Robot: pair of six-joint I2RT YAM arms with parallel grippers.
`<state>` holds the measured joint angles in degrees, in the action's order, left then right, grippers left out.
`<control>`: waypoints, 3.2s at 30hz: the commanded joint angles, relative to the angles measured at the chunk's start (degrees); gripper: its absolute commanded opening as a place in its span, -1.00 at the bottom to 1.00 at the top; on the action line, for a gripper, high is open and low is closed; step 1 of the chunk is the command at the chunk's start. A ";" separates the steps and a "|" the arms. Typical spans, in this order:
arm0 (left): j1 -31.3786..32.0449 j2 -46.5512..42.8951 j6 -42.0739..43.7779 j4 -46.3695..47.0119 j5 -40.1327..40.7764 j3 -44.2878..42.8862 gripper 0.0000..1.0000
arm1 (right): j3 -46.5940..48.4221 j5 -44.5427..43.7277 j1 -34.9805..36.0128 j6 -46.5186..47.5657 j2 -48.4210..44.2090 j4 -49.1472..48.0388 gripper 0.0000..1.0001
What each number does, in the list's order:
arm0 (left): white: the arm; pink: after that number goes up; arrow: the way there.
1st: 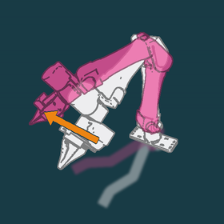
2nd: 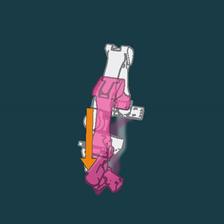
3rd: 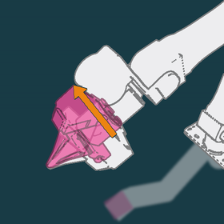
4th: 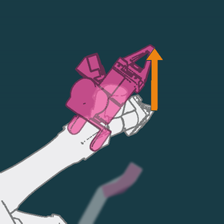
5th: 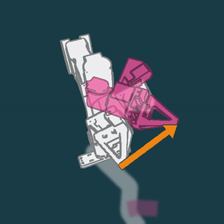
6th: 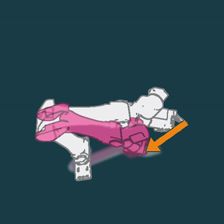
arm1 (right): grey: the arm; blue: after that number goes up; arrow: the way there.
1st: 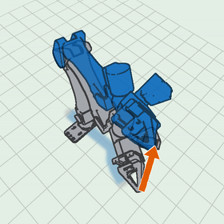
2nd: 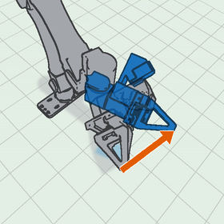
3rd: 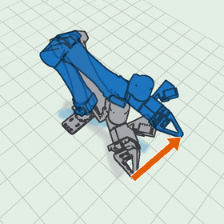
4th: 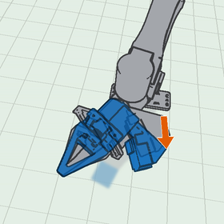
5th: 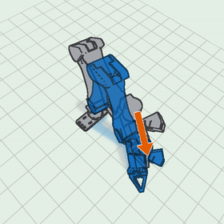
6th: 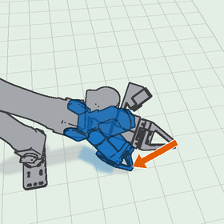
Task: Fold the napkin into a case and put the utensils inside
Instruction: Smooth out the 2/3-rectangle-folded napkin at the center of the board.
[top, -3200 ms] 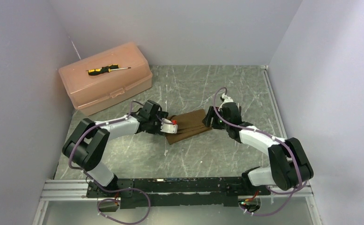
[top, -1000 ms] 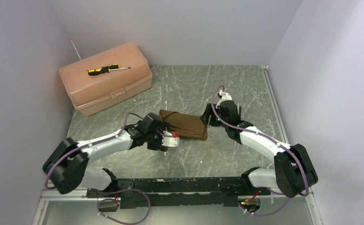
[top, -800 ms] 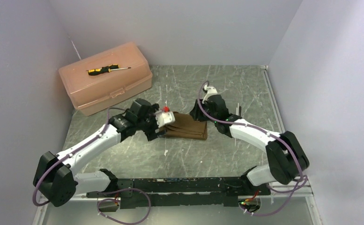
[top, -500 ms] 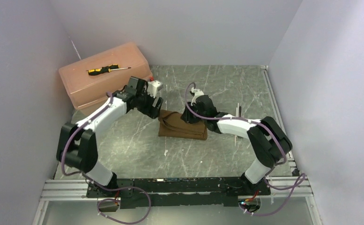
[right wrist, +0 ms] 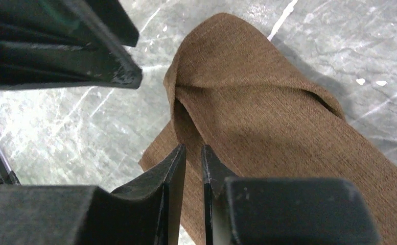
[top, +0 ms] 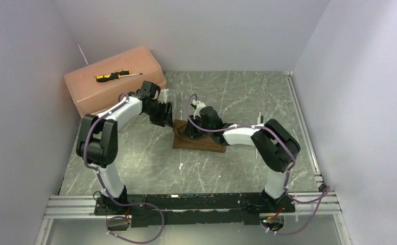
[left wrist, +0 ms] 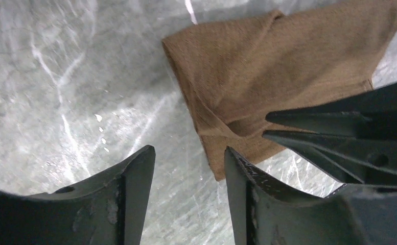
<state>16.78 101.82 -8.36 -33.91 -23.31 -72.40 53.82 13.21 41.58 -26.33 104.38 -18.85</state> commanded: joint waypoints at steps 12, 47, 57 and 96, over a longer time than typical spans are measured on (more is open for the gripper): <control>-2.12 7.45 5.70 -8.60 8.20 -12.59 -0.39 | 5.89 -3.13 -0.36 1.11 3.79 -5.21 -1.00; -0.08 8.13 12.76 3.24 -4.96 -8.25 -0.29 | 3.30 -2.97 4.01 2.85 8.62 -9.02 -1.00; 0.44 9.22 15.02 4.12 -4.45 -6.53 -0.29 | 0.83 -3.91 4.56 3.70 9.50 -10.19 -1.00; 5.11 6.64 23.99 8.08 8.51 1.44 -0.27 | 6.36 4.90 2.74 -3.31 11.27 -12.65 -1.00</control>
<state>21.58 109.54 14.35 -25.43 -15.90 -71.72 57.89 16.16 44.07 -29.54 114.19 -30.06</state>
